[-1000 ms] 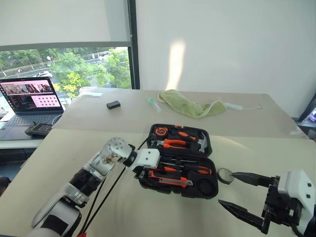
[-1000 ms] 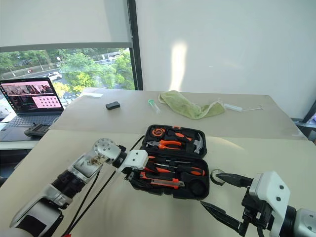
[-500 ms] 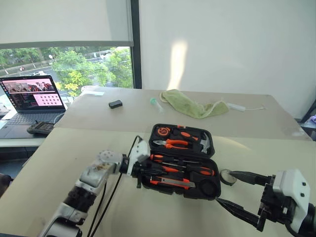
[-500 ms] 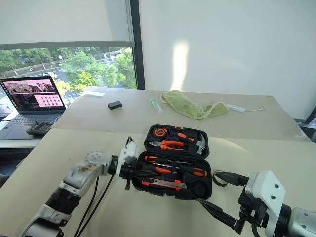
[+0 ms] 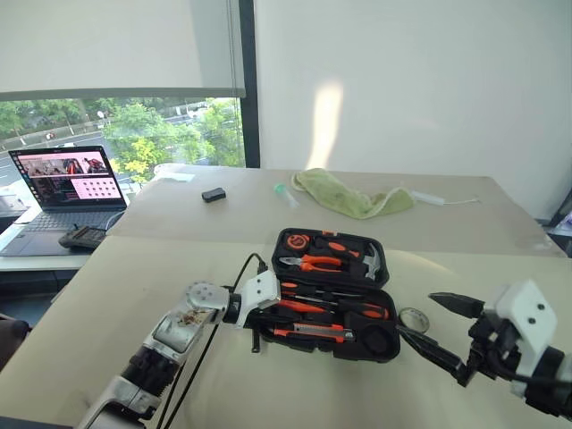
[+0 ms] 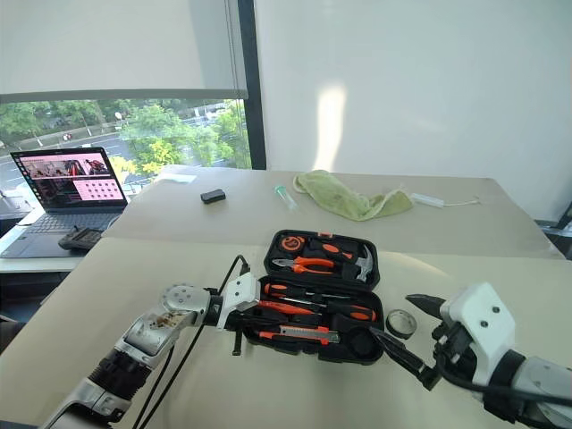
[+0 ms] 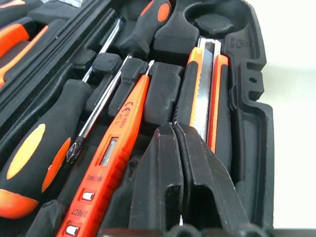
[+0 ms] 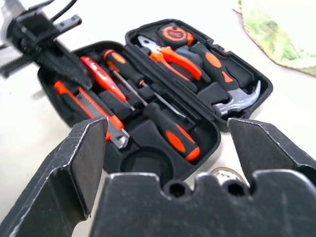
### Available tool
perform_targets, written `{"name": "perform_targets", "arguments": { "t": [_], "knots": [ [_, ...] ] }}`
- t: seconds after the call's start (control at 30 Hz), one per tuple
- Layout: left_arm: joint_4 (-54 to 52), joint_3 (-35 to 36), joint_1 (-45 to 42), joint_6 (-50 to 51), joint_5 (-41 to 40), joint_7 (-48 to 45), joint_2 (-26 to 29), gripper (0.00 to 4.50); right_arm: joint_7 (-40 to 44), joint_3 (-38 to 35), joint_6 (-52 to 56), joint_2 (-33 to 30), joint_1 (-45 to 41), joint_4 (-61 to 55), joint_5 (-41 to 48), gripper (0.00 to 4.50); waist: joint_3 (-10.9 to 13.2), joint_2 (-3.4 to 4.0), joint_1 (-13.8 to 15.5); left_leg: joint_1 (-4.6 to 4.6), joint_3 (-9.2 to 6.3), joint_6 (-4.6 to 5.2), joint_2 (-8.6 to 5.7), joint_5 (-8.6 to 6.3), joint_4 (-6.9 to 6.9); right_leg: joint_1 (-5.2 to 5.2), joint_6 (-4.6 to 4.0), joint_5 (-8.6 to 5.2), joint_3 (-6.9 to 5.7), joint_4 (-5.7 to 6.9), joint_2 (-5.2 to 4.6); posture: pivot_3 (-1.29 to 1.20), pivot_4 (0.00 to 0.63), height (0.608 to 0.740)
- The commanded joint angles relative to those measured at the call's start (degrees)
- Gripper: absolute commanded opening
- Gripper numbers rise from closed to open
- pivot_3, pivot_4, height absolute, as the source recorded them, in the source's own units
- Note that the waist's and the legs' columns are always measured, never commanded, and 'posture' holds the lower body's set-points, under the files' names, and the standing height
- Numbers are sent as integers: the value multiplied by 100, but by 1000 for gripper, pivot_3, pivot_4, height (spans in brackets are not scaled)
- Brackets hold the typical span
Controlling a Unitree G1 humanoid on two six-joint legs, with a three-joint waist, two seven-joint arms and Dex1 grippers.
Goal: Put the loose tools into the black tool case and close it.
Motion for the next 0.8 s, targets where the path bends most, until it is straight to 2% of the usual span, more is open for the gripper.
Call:
{"name": "perform_targets", "arguments": {
  "t": [0.03,0.1,0.17,0.2,0.23,0.33,0.5,0.57,0.67,0.8],
  "knots": [
    [-341,606,192,478,-893,-174,-74,103,-424,138,772,-702,-281,88,-70,4500,2,14,-14,-3,1,1,-1,0,-2,-4,2,-1,-2,1,-4,0,150,740],
    [-781,904,160,876,-1394,-315,18,103,-382,311,1050,-1080,-378,270,-237,4500,21,15,-40,-18,3,2,-2,0,0,-19,5,0,-4,6,-11,0,150,740],
    [-1208,1128,139,1212,-1803,-512,253,622,-267,760,1184,-1359,-657,697,-345,4500,51,-40,-57,-57,-7,-10,3,9,5,-51,19,14,-4,15,-3,0,150,740],
    [-1432,1234,147,1380,-1985,-671,472,853,-181,1225,1170,-1605,-894,982,-593,4500,54,-47,-61,-101,-9,-19,4,15,13,-101,24,30,-9,19,32,0,150,740],
    [-1654,1325,177,1510,-2136,-807,687,1165,-66,1714,1122,-1827,-1143,1240,-865,4500,58,-49,-84,-113,-10,-22,2,19,15,-106,30,36,-9,14,59,0,150,740],
    [-2279,1504,292,1887,-2497,-771,1052,2366,368,2781,907,-2082,-1836,1792,-1390,4500,62,-48,-126,-113,-4,-12,-1,13,14,-108,32,34,-3,4,54,0,150,740],
    [-3081,1653,629,2188,-2733,-309,1176,4140,1059,3956,553,-2074,-2724,2532,-2233,4500,72,-46,-110,-120,-2,-1,-9,5,15,-106,50,24,-4,-5,47,0,150,740],
    [-3303,1704,845,2172,-2743,-112,1150,4140,1307,4362,385,-1954,-3046,2879,-2569,4500,75,-47,-127,-122,-2,-4,-10,7,16,-108,53,23,-5,-4,45,0,150,740],
    [-3476,1724,1123,2031,-2675,84,1155,4226,1706,4786,219,-1878,-3350,3248,-2950,3824,77,-47,-128,-120,2,-7,-10,7,15,-108,54,23,-2,-4,45,0,150,740],
    [-3464,1773,1338,1886,-2610,279,1130,4226,2067,4942,39,-1693,-3597,3501,-3231,2442,80,-45,-117,-115,-1,-7,-7,7,15,-106,52,24,-7,1,50,0,150,740]
  ]
}}
